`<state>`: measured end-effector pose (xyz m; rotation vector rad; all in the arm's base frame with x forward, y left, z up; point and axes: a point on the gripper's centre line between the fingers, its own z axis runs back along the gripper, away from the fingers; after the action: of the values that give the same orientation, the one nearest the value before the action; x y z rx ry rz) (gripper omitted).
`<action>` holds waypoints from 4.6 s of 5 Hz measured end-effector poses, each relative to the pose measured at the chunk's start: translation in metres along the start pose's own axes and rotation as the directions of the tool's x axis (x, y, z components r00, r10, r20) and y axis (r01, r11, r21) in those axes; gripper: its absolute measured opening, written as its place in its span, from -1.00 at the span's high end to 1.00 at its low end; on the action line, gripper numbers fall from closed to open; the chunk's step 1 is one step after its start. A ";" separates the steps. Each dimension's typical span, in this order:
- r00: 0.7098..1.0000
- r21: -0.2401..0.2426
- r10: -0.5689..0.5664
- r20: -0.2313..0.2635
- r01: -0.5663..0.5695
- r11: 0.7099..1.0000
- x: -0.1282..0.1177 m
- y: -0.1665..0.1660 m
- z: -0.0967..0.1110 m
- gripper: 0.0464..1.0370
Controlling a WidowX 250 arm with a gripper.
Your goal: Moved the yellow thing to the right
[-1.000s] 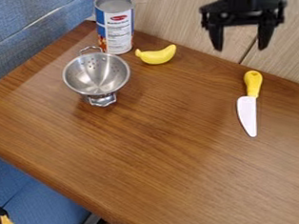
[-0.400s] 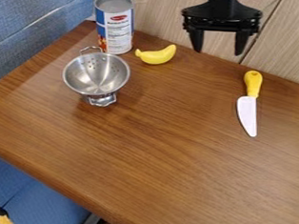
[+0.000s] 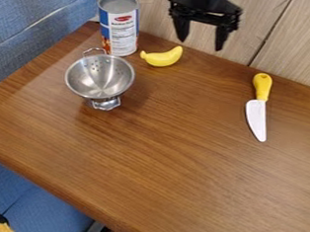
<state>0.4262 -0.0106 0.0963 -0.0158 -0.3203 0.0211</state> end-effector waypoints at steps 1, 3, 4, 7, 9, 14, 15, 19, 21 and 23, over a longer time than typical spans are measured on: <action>0.998 0.029 -0.009 -0.060 0.011 1.000 0.003 0.027 -0.002 -0.93; 0.982 0.083 0.023 -0.189 -0.008 0.997 0.003 0.054 -0.030 -0.93; 0.978 0.074 0.014 -0.210 0.002 0.997 0.005 0.055 -0.043 -0.93; 0.967 0.086 0.022 -0.254 0.000 0.996 -0.002 0.049 -0.058 -0.83; 0.969 0.111 0.063 -0.238 -0.038 0.993 -0.006 0.051 -0.065 0.24; 0.939 0.137 0.342 0.037 -0.344 0.929 -0.011 0.021 0.015 0.26; 0.927 0.079 0.356 0.118 -0.366 0.927 -0.031 -0.009 0.033 0.26; 0.958 0.034 0.288 -0.008 -0.287 0.957 -0.126 -0.108 0.025 0.26; 0.975 -0.007 0.195 -0.110 -0.197 0.980 -0.153 -0.136 -0.017 0.26; 0.978 0.006 0.185 -0.096 -0.185 0.983 -0.146 -0.140 -0.023 0.15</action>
<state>0.2971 -0.1541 0.0315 -0.0495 -0.2211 0.2039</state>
